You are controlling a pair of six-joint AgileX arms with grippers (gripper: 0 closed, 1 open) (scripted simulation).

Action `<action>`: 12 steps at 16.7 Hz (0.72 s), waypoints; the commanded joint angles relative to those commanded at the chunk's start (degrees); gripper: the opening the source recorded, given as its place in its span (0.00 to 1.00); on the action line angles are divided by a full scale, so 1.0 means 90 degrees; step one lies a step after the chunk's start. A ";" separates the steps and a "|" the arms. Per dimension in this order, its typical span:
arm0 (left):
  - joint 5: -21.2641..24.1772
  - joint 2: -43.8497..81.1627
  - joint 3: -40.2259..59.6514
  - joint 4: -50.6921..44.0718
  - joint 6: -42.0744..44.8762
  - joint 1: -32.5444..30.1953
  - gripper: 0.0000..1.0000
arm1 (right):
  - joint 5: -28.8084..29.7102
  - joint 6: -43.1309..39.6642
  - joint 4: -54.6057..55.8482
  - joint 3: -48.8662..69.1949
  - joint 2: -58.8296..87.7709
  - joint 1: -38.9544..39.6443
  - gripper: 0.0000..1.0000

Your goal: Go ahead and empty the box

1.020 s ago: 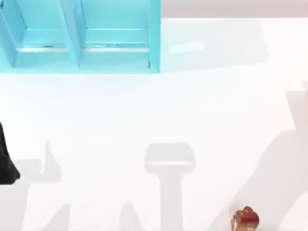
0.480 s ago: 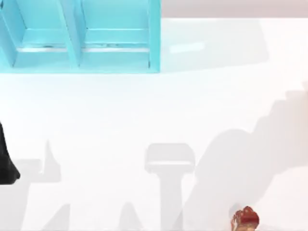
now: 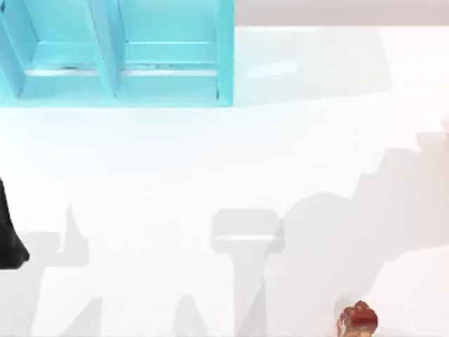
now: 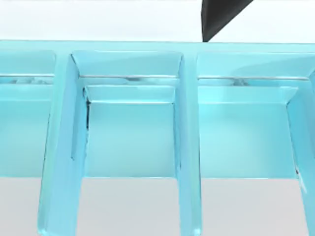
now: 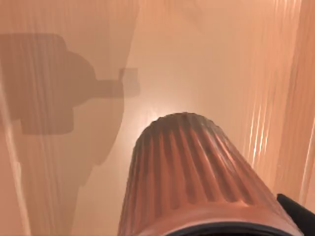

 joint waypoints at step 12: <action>0.0000 0.0000 0.0000 0.0000 0.0000 0.0000 1.00 | 0.0258 0.3812 0.1248 -0.0374 0.0592 0.3865 0.00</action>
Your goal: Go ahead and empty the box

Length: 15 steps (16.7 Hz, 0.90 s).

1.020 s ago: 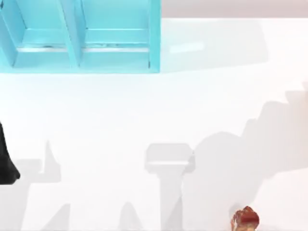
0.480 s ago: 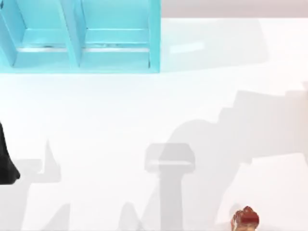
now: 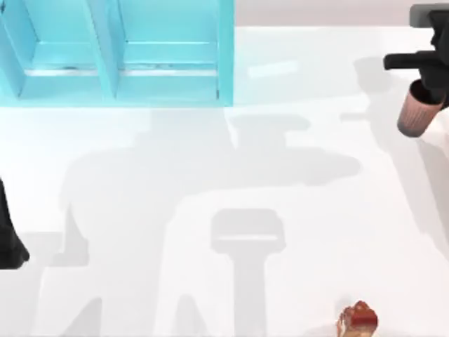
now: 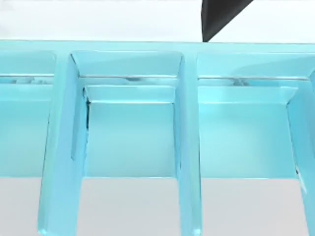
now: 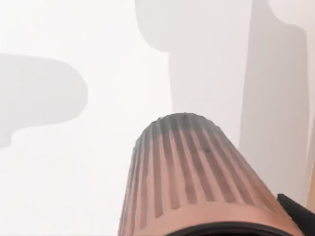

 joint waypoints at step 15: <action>0.0000 0.0000 0.0000 0.0000 0.0000 0.0000 1.00 | 0.0104 0.1494 0.0954 -0.0703 0.0437 0.1414 0.00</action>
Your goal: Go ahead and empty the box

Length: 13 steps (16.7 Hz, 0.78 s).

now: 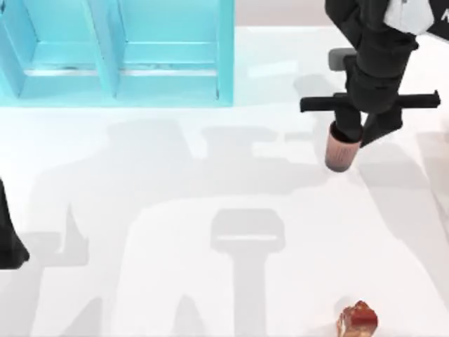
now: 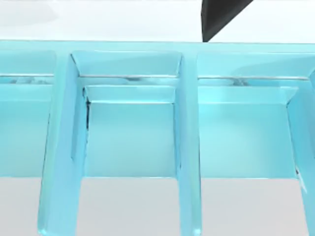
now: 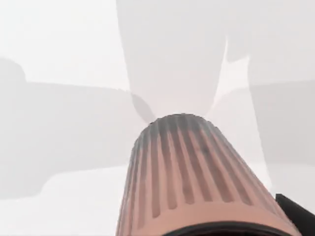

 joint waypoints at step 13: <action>0.0000 0.0000 0.0000 0.0000 0.0000 0.0000 1.00 | 0.0019 0.0022 0.0529 -0.0413 0.0120 0.0035 0.38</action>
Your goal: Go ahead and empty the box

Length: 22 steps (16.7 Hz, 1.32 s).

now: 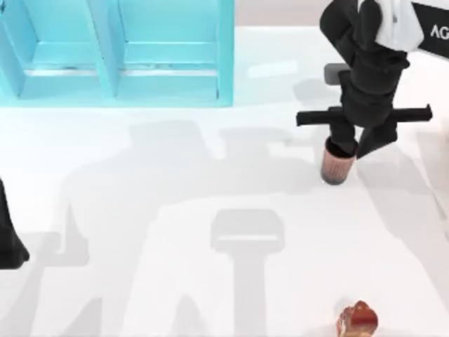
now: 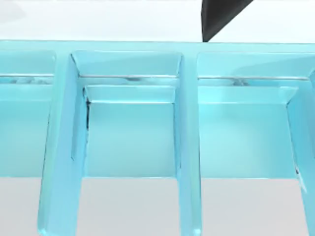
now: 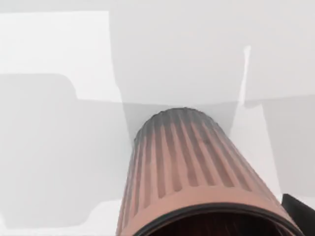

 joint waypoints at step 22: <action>0.0000 0.0000 0.0000 0.0000 0.0000 0.0000 1.00 | 0.0004 0.0007 -0.0761 0.0769 0.0079 -0.0014 1.00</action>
